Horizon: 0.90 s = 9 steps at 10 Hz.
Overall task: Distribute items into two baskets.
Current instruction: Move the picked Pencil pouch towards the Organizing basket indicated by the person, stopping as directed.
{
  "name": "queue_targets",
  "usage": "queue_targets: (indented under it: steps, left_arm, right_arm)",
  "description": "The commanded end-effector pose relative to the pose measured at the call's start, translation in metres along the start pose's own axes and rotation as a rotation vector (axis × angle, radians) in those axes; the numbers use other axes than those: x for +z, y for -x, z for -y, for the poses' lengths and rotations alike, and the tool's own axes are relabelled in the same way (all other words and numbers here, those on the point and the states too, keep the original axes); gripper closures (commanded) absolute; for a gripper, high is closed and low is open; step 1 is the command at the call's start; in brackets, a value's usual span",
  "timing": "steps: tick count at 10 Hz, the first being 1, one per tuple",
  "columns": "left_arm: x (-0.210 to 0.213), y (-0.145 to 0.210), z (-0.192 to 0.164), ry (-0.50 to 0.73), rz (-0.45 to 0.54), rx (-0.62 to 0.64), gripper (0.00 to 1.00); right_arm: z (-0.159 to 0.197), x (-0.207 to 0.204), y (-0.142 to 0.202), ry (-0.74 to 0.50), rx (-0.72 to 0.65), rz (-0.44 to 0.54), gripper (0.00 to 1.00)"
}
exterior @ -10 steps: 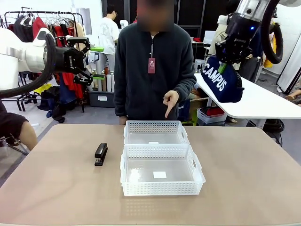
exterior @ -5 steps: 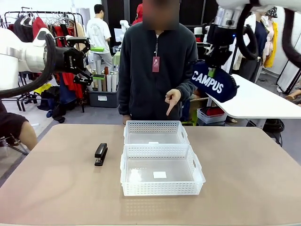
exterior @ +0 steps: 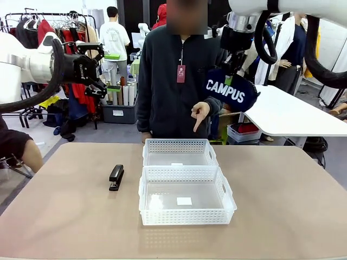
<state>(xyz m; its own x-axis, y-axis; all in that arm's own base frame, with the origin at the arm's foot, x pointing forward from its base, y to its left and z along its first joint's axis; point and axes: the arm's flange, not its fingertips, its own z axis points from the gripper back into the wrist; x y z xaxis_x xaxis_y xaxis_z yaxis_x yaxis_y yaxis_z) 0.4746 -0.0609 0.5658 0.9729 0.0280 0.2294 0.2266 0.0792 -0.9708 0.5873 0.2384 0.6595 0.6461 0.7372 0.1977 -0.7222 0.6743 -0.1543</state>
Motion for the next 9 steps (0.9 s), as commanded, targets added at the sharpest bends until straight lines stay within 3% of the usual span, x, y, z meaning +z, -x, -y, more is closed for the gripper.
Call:
queue_targets:
  steps: [1, 6, 9]
  left_arm:
    - [0.001, 0.0, 0.002, -0.001, 0.006, -0.003, 0.0]
    - [0.001, 0.0, 0.002, -0.001, 0.006, -0.003, 0.0]
    - [0.001, 0.0, 0.002, -0.001, 0.006, -0.003, 0.0]
  right_arm:
    - [-0.005, -0.009, -0.014, 0.027, 0.136, 0.064, 1.0]
    - [-0.034, -0.044, -0.03, 0.056, 0.39, 0.055, 1.0]
    - [-0.062, -0.073, -0.042, 0.023, 0.467, 0.066, 1.0]
